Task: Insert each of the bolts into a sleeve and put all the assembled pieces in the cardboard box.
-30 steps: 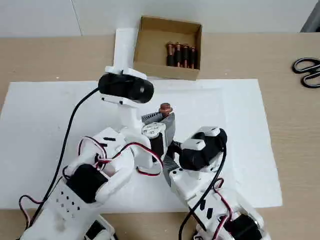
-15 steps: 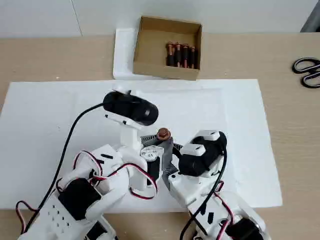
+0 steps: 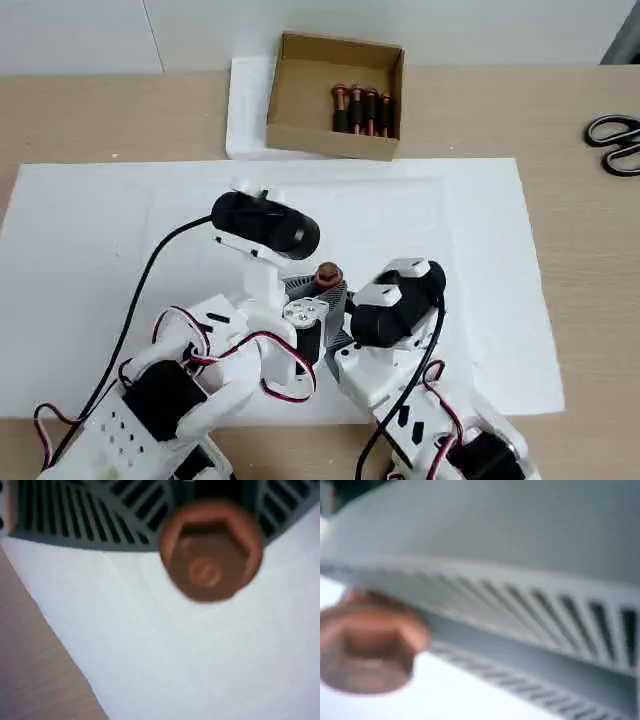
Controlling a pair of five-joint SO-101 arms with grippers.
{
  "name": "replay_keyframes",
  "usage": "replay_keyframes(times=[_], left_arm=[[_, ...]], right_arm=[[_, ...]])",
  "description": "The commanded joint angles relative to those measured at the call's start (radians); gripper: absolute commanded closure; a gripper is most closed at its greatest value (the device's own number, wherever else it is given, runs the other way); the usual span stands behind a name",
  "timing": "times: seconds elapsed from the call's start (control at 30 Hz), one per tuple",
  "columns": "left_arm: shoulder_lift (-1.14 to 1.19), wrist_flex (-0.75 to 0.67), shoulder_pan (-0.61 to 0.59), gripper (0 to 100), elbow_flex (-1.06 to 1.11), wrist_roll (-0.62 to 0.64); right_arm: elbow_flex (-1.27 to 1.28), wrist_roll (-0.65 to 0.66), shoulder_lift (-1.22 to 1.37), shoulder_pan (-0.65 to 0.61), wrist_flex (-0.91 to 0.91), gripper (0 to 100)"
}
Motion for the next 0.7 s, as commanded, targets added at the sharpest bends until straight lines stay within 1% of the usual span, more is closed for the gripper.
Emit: replay_keyframes(times=[0.0,0.07,0.1,0.27,0.33,0.53,0.67], left_arm=[[-0.002,0.021,0.091,84,0.074,0.011],[-0.002,0.020,0.091,79,0.074,0.011],[-0.002,0.020,0.091,78,0.074,0.011],[-0.002,0.021,0.084,77,0.067,0.008],[0.002,0.020,0.051,77,0.045,-0.005],[0.006,0.003,-0.115,77,-0.021,-0.167],[0.006,0.003,-0.187,77,-0.058,-0.238]], right_arm=[[-0.048,-0.008,-0.010,0.008,-0.031,99.4],[-0.048,-0.008,-0.010,0.008,-0.031,99.4],[-0.048,-0.008,-0.010,0.008,-0.030,99.4],[-0.048,-0.008,-0.010,0.008,-0.025,99.4],[-0.048,-0.008,-0.010,0.008,-0.025,99.4],[-0.048,-0.008,-0.010,0.008,-0.025,99.4],[-0.048,-0.008,-0.010,0.008,-0.025,99.4]])
